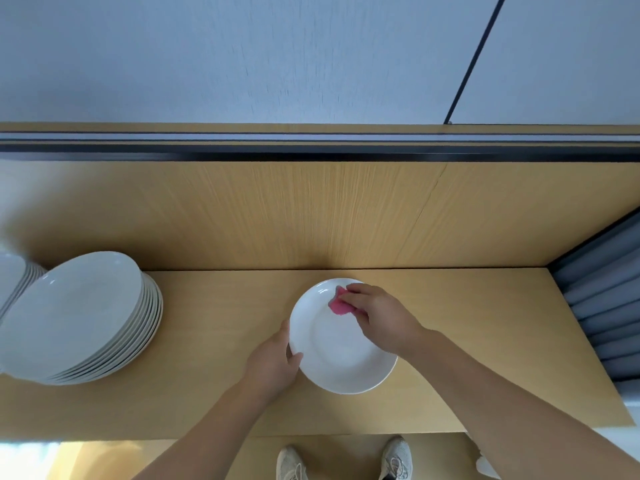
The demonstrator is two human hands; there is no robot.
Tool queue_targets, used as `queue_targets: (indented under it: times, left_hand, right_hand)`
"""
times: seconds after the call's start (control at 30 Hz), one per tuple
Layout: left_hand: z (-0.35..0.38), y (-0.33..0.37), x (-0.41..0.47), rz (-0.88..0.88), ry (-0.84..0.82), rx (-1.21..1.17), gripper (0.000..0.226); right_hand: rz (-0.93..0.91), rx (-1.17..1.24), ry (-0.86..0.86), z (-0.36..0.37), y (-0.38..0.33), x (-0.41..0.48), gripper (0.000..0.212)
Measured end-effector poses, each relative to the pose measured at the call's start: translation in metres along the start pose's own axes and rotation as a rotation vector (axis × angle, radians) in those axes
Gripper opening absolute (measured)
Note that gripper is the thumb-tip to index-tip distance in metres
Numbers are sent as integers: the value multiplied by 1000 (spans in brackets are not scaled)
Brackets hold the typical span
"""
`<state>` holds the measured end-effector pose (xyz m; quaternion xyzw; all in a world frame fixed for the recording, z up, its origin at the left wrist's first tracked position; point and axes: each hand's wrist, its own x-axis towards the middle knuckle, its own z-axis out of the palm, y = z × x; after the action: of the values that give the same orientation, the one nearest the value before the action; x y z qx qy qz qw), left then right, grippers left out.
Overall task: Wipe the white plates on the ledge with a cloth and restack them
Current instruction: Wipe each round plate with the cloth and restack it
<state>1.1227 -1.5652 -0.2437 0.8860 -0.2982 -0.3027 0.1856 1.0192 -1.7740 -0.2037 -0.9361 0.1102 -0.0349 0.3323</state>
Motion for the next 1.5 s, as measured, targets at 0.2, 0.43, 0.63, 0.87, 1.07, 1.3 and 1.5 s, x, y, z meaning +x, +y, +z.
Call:
queue_targets:
  times: [0.2, 0.43, 0.63, 0.87, 1.07, 1.3, 1.5]
  left_hand:
    - [-9, -4, -15, 64, -88, 2, 82]
    - [-8, -12, -8, 20, -117, -15, 95]
    - [-7, -19, -4, 15, -94, -33, 93]
    - [-7, -20, 0, 29, -99, -21, 94]
    - [-11, -22, 8, 96, -101, 154, 100]
    - [-18, -21, 7, 207, -79, 258, 141]
    - [-16, -24, 7, 187, -86, 299, 118]
  right_hand:
    - [39, -129, 47, 34, 0, 27, 33]
    - [264, -395, -220, 77, 4, 12, 67]
    - [222, -368, -213, 84, -5, 22, 61]
    - [92, -351, -316, 95, -6, 15, 58]
    - [-54, -286, -407, 100, -4, -2, 90]
    - [-150, -287, -550, 77, -10, -19, 50]
    - [-244, -263, -656, 62, 3, -29, 48]
